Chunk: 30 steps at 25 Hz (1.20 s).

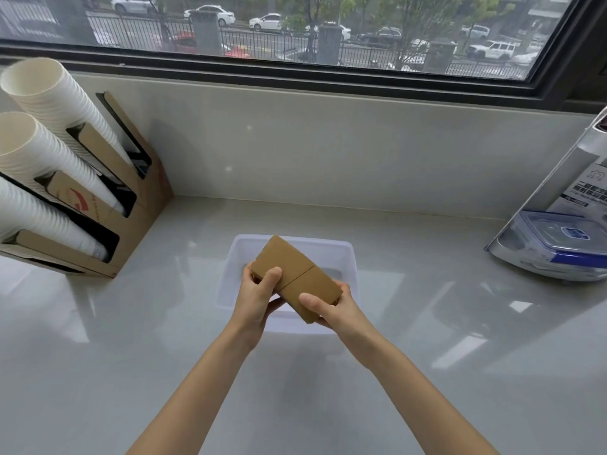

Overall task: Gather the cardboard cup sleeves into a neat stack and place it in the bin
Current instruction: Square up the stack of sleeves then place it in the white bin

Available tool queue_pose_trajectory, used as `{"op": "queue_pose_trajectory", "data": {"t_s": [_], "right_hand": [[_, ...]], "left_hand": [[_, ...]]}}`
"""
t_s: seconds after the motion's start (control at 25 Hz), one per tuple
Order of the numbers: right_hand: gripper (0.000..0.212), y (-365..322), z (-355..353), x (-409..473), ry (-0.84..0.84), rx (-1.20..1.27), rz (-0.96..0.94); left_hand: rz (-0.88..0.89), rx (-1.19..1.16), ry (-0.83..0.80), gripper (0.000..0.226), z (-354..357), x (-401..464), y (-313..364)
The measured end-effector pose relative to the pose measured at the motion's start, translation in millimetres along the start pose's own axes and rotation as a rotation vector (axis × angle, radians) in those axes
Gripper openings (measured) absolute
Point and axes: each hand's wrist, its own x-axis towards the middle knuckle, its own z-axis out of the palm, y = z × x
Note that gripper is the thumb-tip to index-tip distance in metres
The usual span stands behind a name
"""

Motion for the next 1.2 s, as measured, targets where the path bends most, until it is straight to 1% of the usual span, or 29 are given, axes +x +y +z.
{"op": "queue_pose_trajectory", "data": {"t_s": [0.12, 0.2, 0.24, 0.28, 0.32, 0.48, 0.52, 0.64, 0.76, 0.8, 0.88, 0.92, 1.0, 1.04, 1.12, 1.2], "right_hand": [[0.064, -7.0, -10.9, 7.1, -0.068, -0.097, 0.043], [0.082, -14.1, -14.0, 15.1, -0.087, -0.180, 0.054], [0.092, -17.5, -13.1, 19.6, -0.102, -0.228, 0.057], [0.098, -20.5, -11.1, 23.5, -0.120, -0.256, 0.052], [0.098, -23.4, -8.4, 27.4, -0.135, -0.263, 0.045], [0.075, -27.9, 0.3, 39.5, -0.139, -0.139, 0.025], [0.073, -27.9, 2.2, 41.1, -0.139, -0.111, 0.036], [0.077, -26.1, 5.8, 42.3, -0.132, -0.052, 0.081], [0.070, -25.0, 7.0, 41.7, -0.134, 0.061, 0.116], [0.068, -24.5, 6.8, 42.3, -0.134, 0.099, 0.124], [0.061, -24.6, 5.2, 45.4, -0.124, 0.175, 0.143], [0.051, -24.9, 3.3, 47.2, -0.109, 0.221, 0.152], [0.027, -26.3, -2.4, 50.3, -0.074, 0.295, 0.159], [0.021, -26.8, -5.7, 51.6, -0.060, 0.308, 0.159], [0.019, -26.5, -10.0, 53.4, -0.037, 0.288, 0.158], [0.018, -23.9, -11.8, 54.3, -0.014, 0.267, 0.167]], "left_hand": [[-0.039, 0.072, -0.006, 0.027, -9.7, 9.3, 2.9], [-0.063, 0.137, -0.045, 0.031, -13.7, 14.5, 4.3], [-0.068, 0.169, -0.071, 0.038, -14.7, 16.8, 4.8], [-0.070, 0.192, -0.095, 0.045, -14.6, 18.1, 6.0], [-0.071, 0.206, -0.113, 0.050, -14.1, 19.8, 7.2], [-0.052, 0.248, -0.155, 0.056, -13.6, 26.5, 11.7], [-0.053, 0.259, -0.164, 0.056, -14.5, 27.9, 12.1], [-0.080, 0.286, -0.205, 0.057, -17.2, 30.2, 11.2], [-0.112, 0.307, -0.213, 0.047, -17.6, 32.8, 10.4], [-0.104, 0.333, -0.207, 0.048, -17.5, 33.3, 11.6], [-0.067, 0.411, -0.147, 0.055, -20.7, 37.1, 15.5], [-0.034, 0.451, -0.078, 0.056, -24.7, 39.6, 17.5], [0.065, 0.561, 0.117, 0.049, -39.3, 45.9, 19.2], [0.095, 0.637, 0.206, 0.047, -48.6, 49.5, 18.2], [0.059, 0.773, 0.298, 0.048, -65.0, 55.3, 12.9], [-0.015, 0.843, 0.307, 0.050, -74.3, 57.4, 5.0]]}}
